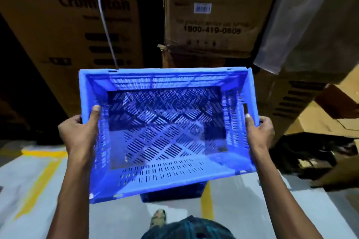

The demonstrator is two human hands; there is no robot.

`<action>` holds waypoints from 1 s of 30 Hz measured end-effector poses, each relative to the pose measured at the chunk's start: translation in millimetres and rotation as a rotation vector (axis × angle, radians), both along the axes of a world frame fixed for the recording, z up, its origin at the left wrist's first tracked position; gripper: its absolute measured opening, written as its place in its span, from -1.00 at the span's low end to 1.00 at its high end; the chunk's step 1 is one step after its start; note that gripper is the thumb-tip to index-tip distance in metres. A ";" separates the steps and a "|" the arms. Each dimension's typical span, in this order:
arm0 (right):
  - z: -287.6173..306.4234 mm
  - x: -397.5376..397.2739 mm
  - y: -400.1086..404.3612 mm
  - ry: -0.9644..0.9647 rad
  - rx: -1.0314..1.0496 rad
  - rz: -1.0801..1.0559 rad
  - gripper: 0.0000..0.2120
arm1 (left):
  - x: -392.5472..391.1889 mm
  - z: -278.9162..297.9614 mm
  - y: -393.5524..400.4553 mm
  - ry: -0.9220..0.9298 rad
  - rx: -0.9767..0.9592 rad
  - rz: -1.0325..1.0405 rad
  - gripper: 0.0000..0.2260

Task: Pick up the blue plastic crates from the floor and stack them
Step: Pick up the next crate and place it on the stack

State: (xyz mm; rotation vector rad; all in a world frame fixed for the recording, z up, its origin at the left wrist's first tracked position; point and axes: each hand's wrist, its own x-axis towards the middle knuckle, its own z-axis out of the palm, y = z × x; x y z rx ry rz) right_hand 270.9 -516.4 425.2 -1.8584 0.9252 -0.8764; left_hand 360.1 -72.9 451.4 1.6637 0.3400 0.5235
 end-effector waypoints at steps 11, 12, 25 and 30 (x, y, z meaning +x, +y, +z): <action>63.6 134.5 -33.2 0.292 -0.106 0.034 -0.54 | 183.8 29.5 -7.2 0.160 -0.045 -0.273 -0.68; 69.8 146.1 -32.8 0.314 -0.107 0.044 -0.57 | 202.0 32.9 -9.9 0.186 -0.028 -0.307 -0.68; 94.3 229.5 -44.5 0.449 0.008 0.133 -0.59 | 302.1 49.3 -46.6 0.548 0.156 -0.469 -0.62; 99.3 246.6 -43.9 0.533 -0.019 0.177 -0.52 | 312.1 49.0 -51.6 0.563 0.223 -0.428 -0.65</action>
